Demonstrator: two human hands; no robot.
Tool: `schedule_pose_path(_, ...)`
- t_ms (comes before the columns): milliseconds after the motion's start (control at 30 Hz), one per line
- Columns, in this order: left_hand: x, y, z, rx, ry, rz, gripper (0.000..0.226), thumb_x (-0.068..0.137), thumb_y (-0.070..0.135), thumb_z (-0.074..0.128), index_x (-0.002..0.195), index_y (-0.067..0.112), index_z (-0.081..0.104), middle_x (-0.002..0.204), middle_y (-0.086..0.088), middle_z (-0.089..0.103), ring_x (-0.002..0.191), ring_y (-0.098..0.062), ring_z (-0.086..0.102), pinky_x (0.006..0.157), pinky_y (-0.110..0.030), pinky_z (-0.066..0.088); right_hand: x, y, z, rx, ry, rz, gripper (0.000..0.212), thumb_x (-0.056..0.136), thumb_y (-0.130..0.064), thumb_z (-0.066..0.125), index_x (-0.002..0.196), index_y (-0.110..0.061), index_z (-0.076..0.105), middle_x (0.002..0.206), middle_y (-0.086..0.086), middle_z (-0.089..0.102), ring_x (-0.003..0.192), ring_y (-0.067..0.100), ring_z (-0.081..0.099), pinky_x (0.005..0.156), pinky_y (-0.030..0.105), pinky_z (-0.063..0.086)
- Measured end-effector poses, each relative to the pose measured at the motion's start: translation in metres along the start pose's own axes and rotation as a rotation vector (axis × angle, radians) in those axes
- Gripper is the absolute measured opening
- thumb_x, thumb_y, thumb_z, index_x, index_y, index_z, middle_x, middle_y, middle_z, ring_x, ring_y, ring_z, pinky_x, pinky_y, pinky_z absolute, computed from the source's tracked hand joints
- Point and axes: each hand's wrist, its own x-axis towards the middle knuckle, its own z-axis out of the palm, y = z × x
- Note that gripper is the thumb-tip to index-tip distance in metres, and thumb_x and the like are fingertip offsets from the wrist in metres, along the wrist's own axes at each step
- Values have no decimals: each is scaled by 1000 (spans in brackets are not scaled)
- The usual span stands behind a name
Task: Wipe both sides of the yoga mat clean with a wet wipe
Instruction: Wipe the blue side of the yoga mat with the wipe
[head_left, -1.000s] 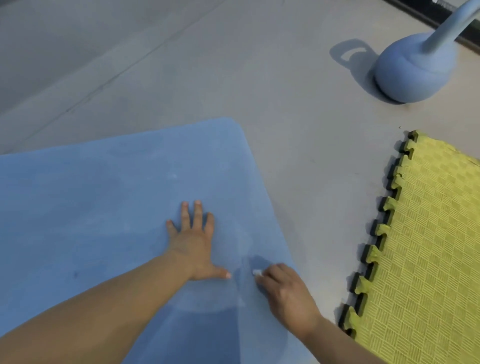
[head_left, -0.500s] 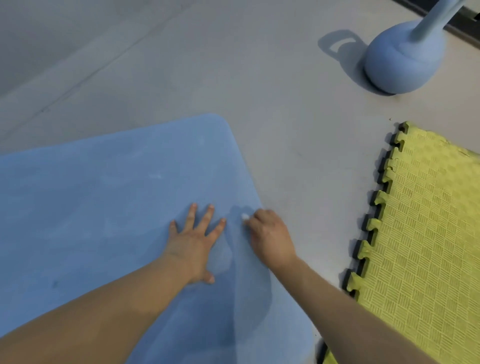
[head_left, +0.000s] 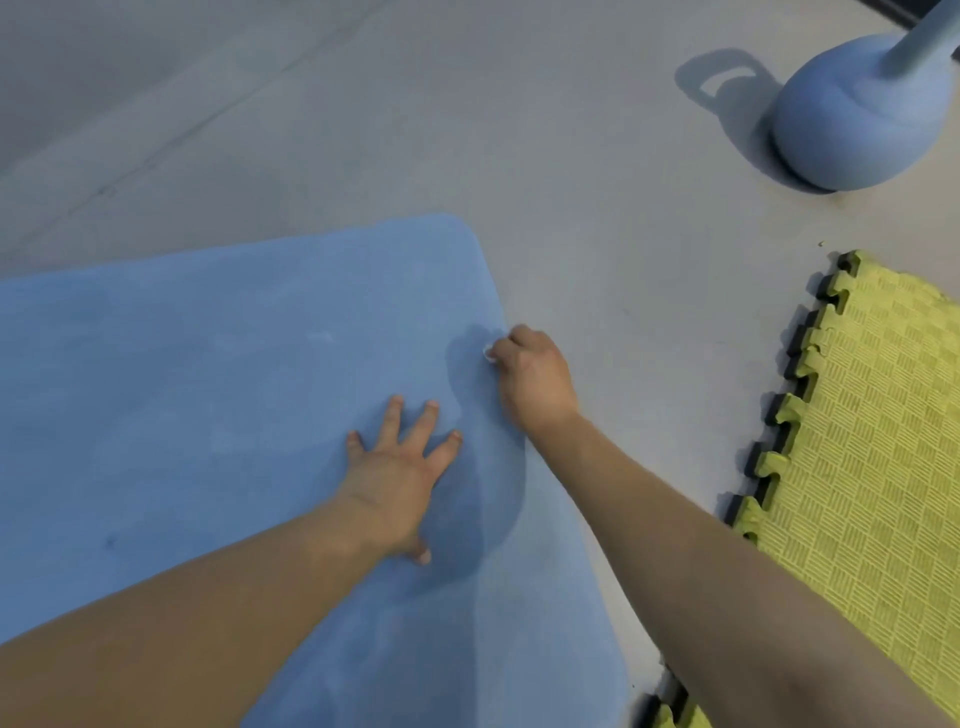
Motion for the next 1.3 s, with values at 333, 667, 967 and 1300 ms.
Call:
schedule_pose_path(333,0,3,-2,28,-4,-11,139,63,58,87,158,32,-10,162,-3,-29,147,-45,-25,112,-74,20,-183,0,-27,54,-56,-11,16,84,2,64,97,-8,69,83,4,54,74,27,51,65,36,46)
schedule_pose_path(667,0,2,-1,42,12,-9,138,61,64,84,157,34,-10,161,-2,-29,148,-44,-24,112,-71,23,48,-7,8,-45,-86,95,22,77,6,57,91,-3,71,89,17,59,78,38,57,66,37,45)
schedule_pose_path(967,1,1,3,16,1,-16,139,62,58,87,158,33,-12,160,-2,-32,147,-43,-28,111,-75,18,-161,-16,-23,58,-118,-36,12,86,-2,65,93,-10,68,80,6,51,70,29,49,61,38,41)
schedule_pose_path(1300,1,-1,4,28,17,-10,140,62,65,84,156,38,-15,160,0,-35,148,-41,-27,113,-73,18,-38,-26,8,-2,-16,-9,18,73,6,67,83,-8,71,77,10,54,64,32,51,57,37,46)
